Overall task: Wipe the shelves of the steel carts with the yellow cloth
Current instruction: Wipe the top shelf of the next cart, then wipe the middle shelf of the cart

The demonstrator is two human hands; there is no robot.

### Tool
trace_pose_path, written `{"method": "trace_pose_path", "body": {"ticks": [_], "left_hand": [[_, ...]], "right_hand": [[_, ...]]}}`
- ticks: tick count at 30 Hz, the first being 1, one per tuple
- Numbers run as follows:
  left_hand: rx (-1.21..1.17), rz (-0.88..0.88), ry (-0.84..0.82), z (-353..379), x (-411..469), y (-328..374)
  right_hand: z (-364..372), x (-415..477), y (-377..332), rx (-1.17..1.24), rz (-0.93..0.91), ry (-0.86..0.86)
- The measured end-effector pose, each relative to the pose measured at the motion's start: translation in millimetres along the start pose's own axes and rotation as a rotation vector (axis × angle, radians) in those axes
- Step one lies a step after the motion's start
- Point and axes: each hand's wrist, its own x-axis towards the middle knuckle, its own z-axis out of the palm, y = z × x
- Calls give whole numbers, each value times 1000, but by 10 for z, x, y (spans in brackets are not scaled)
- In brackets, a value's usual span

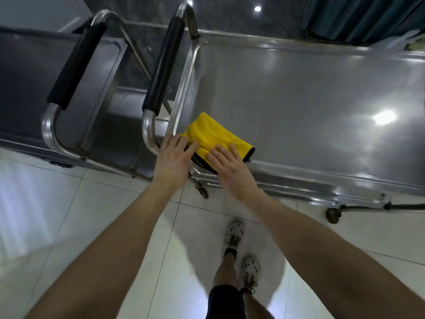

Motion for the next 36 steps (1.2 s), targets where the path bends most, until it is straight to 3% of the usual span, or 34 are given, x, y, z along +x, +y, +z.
{"method": "trace_pose_path", "body": {"ticks": [4, 7, 10, 11, 13, 16, 19, 22, 29, 32, 36], "left_hand": [[-55, -30, 90, -49, -139, 225], [-241, -54, 131, -189, -304, 508], [-600, -226, 15, -419, -503, 841], [-698, -304, -51, -476, -563, 923], [-746, -367, -147, -569, -663, 1028], [-719, -307, -279, -726, -805, 1112], [-631, -252, -387, -818, -957, 1128], [-568, -215, -469, -856, -1083, 1056], [-492, -116, -818, -703, -1189, 673], [-510, -83, -794, -612, -1230, 590], [-633, -87, -720, -602, -1320, 489]], "right_hand": [[-305, -195, -53, 354, 164, 59], [-550, -517, -88, 569, 372, 68], [-727, -981, -141, 776, 559, 249], [-756, -1133, -174, 800, 600, 230], [-735, -1388, -257, 746, 625, 33], [-595, -1598, -395, 641, 637, -185], [-442, -1660, -569, 652, 647, -208], [-294, -1627, -769, 578, 538, -283], [-61, -1501, -781, 490, 495, -336], [-21, -1466, -925, 531, 473, -353], [68, -1335, -1199, 395, 433, -349]]}}
